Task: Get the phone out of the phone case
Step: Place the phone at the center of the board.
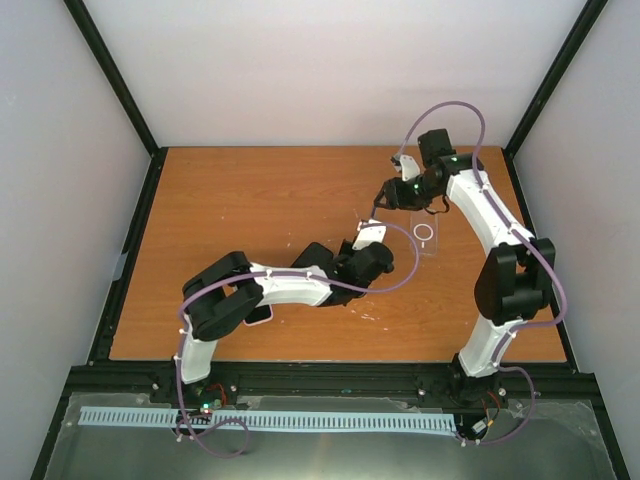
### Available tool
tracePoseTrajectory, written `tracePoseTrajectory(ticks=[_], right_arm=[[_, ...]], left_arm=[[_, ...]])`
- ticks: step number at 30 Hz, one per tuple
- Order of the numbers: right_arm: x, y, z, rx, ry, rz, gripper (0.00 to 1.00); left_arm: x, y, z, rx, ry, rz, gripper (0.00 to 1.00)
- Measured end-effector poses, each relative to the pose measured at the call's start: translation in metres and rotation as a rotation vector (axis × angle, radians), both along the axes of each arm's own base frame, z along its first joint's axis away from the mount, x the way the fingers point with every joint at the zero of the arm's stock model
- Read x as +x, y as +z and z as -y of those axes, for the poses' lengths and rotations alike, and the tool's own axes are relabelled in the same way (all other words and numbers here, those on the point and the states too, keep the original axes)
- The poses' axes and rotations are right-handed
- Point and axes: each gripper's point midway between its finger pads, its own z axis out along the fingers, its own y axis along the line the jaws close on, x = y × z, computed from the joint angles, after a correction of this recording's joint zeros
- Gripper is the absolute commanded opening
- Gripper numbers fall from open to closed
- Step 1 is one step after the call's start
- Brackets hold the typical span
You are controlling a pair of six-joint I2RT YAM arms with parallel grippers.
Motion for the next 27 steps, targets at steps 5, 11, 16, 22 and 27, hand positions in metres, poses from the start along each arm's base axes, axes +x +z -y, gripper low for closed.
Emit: tracePoseTrajectory(ticks=[5,11,16,22,27], right_arm=[[0.007,-0.035,0.0,-0.031,-0.042,-0.099,0.46],[0.012,-0.046,-0.005,-0.013,-0.072,-0.135,0.38],[0.015,-0.037,-0.019,0.05,-0.061,-0.122,0.34],[0.019,-0.039,-0.029,0.109,-0.05,-0.107,0.29],[0.015,-0.044,-0.036,0.161,-0.043,-0.117,0.21]], left_arm=[[0.009,0.002,0.003,0.033,0.039,0.047,0.0],[0.018,0.001,0.005,0.118,0.075,0.117,0.0],[0.023,-0.001,0.006,0.194,0.077,0.166,0.0],[0.026,0.023,0.008,0.237,0.08,0.275,0.0],[0.027,0.026,0.013,0.331,0.086,0.368,0.0]])
